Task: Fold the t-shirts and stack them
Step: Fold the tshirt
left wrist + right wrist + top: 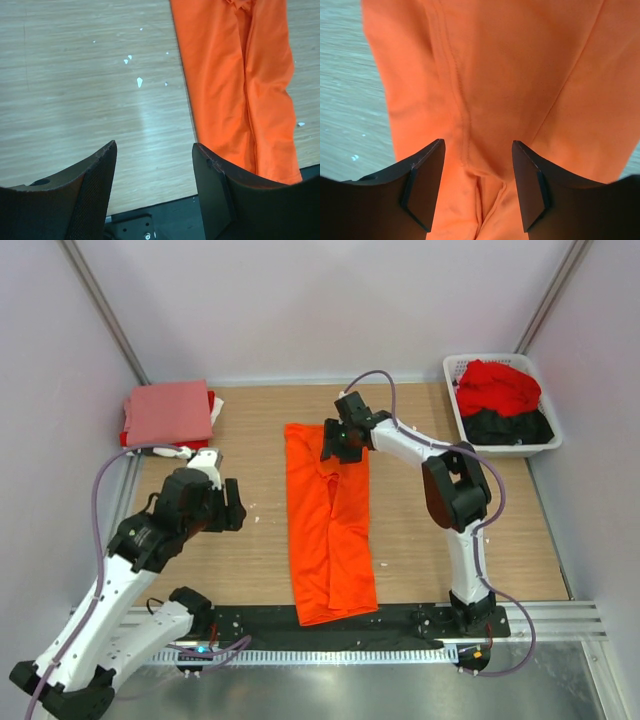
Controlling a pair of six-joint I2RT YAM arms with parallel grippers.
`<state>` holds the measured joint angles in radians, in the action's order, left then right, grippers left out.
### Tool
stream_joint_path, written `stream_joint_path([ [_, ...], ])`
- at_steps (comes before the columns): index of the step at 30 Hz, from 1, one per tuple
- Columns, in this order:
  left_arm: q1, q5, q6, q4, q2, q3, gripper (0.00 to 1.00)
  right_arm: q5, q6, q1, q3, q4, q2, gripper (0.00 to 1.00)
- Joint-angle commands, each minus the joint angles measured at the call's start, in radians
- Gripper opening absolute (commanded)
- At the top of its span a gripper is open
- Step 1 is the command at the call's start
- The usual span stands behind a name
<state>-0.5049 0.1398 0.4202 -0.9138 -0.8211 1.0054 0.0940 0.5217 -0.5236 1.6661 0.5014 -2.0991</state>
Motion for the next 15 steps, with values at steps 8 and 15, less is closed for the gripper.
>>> stream_joint_path([
  [8,-0.006,0.054,-0.001,0.113,0.273,-0.097,0.69,-0.031,0.034,-0.055,0.141,0.040,-0.200,0.61],
  [15,-0.004,0.066,-0.006,0.118,0.274,-0.110,0.72,-0.207,0.047,-0.029,0.358,0.155,-0.366,0.62],
])
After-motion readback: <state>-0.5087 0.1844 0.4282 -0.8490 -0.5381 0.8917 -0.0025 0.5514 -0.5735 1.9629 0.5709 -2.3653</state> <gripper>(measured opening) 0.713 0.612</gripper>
